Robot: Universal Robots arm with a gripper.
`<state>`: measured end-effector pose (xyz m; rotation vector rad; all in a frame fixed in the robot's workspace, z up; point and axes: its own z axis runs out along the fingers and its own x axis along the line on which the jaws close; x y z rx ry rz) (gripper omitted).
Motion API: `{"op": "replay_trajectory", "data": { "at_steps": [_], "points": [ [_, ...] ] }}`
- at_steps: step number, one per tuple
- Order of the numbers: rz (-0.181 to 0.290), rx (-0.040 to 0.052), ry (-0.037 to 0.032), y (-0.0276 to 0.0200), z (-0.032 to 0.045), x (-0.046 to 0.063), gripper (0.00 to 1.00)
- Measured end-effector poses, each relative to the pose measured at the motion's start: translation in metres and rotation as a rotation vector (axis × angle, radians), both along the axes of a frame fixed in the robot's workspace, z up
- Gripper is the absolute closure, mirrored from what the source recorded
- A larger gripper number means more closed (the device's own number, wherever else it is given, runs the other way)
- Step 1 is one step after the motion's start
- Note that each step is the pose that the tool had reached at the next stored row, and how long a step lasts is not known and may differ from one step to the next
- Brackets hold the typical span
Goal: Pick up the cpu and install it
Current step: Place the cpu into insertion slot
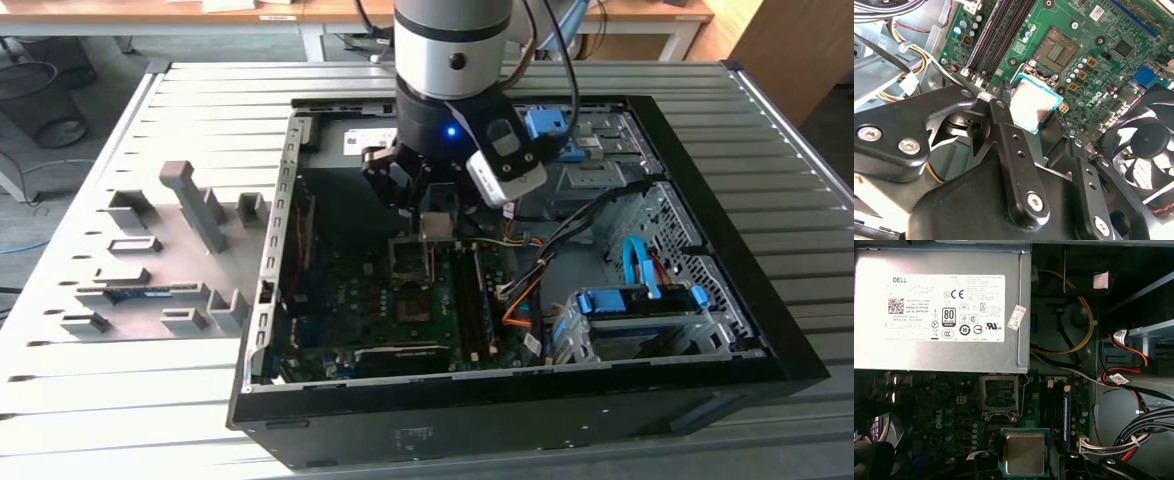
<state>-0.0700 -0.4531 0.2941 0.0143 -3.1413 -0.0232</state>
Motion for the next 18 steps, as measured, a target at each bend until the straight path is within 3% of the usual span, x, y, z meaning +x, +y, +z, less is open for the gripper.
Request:
{"op": "replay_trajectory", "data": {
  "at_steps": [18],
  "points": [
    [0.0,0.0,0.0,0.0,-0.0096,0.0,0.53]
  ]
}}
